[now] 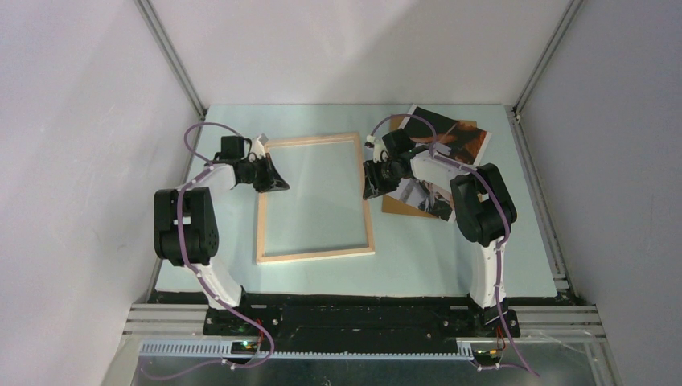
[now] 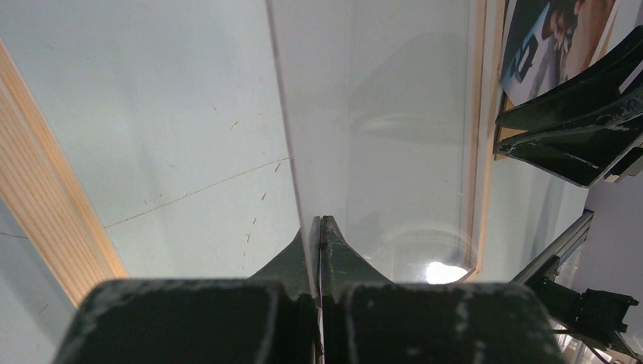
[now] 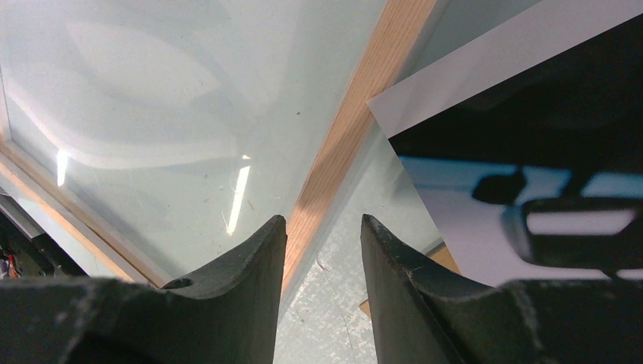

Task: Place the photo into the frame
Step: Place the photo frame item in the photo frame.

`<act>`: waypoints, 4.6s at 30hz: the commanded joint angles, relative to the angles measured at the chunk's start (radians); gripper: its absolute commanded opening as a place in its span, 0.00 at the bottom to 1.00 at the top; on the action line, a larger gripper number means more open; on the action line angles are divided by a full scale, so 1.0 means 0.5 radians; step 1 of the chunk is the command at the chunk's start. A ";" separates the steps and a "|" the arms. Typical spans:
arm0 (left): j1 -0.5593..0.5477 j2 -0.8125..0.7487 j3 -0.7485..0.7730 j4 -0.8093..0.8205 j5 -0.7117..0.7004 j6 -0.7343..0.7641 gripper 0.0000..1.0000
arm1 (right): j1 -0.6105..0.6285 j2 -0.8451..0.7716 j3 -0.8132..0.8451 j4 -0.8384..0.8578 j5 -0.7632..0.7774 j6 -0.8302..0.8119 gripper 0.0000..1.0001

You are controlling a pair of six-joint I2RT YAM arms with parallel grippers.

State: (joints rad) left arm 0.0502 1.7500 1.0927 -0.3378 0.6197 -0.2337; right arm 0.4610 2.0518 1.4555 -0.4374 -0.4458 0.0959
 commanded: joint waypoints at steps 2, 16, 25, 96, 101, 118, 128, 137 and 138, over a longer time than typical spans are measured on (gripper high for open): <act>0.009 0.033 0.015 0.055 -0.101 0.116 0.00 | 0.004 0.005 0.092 0.001 -0.010 -0.017 0.46; -0.021 0.051 0.039 0.013 -0.124 0.164 0.00 | 0.018 0.024 0.097 -0.003 -0.008 -0.014 0.45; -0.051 0.074 0.053 0.014 -0.105 0.136 0.00 | 0.032 0.049 0.113 -0.011 0.000 -0.011 0.45; -0.080 0.132 0.173 -0.266 -0.094 0.191 0.33 | 0.077 0.140 0.243 -0.121 0.147 -0.019 0.43; -0.082 0.137 0.155 -0.262 -0.094 0.189 0.32 | 0.081 0.182 0.278 -0.149 0.189 -0.011 0.42; -0.080 0.145 0.077 -0.241 -0.040 0.138 0.36 | 0.085 0.143 0.248 -0.200 0.315 -0.093 0.29; -0.146 0.172 0.030 -0.183 0.007 0.070 0.37 | 0.089 0.095 0.179 -0.201 0.357 -0.150 0.28; -0.149 0.161 0.012 -0.168 -0.030 0.065 0.37 | 0.105 0.084 0.183 -0.193 0.357 -0.151 0.44; -0.150 0.157 0.010 -0.168 -0.040 0.068 0.37 | 0.106 0.081 0.185 -0.193 0.357 -0.153 0.45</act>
State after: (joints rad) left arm 0.0006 1.8301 1.1080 -0.4335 0.5831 -0.2043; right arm 0.5018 2.1204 1.5570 -0.5259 -0.2916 0.0479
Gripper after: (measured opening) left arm 0.375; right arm 0.423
